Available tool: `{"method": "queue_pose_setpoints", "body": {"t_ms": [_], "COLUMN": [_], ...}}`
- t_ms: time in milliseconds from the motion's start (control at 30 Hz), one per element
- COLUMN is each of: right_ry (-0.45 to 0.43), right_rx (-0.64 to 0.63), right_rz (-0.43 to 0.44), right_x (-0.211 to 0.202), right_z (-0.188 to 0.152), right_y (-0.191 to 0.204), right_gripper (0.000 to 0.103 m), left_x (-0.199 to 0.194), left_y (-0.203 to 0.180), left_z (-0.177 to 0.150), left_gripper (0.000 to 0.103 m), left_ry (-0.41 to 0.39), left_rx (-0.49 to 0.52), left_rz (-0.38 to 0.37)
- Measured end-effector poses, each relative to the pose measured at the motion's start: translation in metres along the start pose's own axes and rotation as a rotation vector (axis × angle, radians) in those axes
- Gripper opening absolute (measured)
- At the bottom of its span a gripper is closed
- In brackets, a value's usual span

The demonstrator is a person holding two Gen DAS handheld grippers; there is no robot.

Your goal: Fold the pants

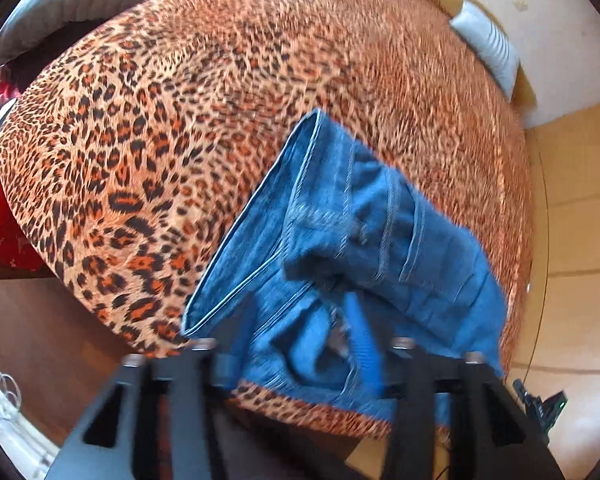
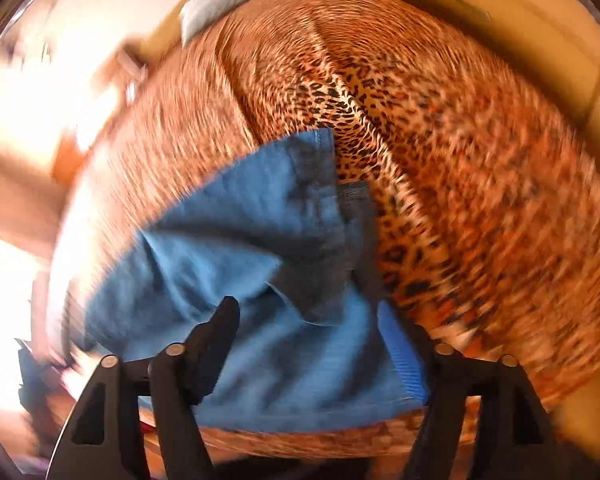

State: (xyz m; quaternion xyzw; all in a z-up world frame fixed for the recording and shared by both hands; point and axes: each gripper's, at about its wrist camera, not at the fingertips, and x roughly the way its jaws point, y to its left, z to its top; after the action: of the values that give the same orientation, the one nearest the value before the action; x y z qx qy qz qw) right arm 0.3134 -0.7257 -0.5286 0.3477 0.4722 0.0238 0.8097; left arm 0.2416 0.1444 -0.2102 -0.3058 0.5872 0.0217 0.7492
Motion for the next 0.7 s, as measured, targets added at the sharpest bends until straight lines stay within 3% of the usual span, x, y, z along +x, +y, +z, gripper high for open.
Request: {"method": "queue_pose_setpoints", "body": {"t_ms": [167,233,433,533,567,600,633,667,700], "right_ry": [0.067,0.069,0.071,0.052,0.029,0.012,0.01,0.014,0.013], "right_rx": [0.312,0.422,0.611,0.641,0.638,0.63,0.614,0.591,0.546], "right_rz": [0.239,0.31,0.335,0.349,0.346,0.333,0.319,0.315,0.304], "right_x": [0.047,0.063,0.09,0.095,0.095,0.095,0.098,0.098,0.096], "right_z": [-0.009,-0.015,-0.016,-0.014,-0.012,-0.009,-0.005,-0.002,0.001], "right_y": [-0.014,-0.017,-0.027,-0.03,-0.031,-0.031,-0.032,-0.031,-0.028], "right_gripper": [0.076,0.076,0.078,0.077,0.07,0.052,0.036,0.01,0.006], "left_x": [0.021,0.035,0.065,0.072,0.074,0.074,0.072,0.067,0.059], "left_y": [-0.006,-0.005,-0.004,-0.013,-0.017,-0.024,-0.029,-0.033,-0.036], "left_z": [0.003,0.002,0.007,0.018,0.021,0.025,0.028,0.029,0.03], "left_gripper": [0.053,0.054,0.054,0.049,0.031,0.01,0.007,0.006,0.005], "left_ry": [0.034,0.046,0.084,0.07,0.07,0.067,0.062,0.054,0.045], "left_rx": [-0.117,-0.15,-0.226,-0.196,-0.174,-0.133,-0.099,-0.089,-0.085], "left_rz": [-0.064,-0.057,-0.021,0.021,0.038,0.058,0.072,0.066,0.048]}}
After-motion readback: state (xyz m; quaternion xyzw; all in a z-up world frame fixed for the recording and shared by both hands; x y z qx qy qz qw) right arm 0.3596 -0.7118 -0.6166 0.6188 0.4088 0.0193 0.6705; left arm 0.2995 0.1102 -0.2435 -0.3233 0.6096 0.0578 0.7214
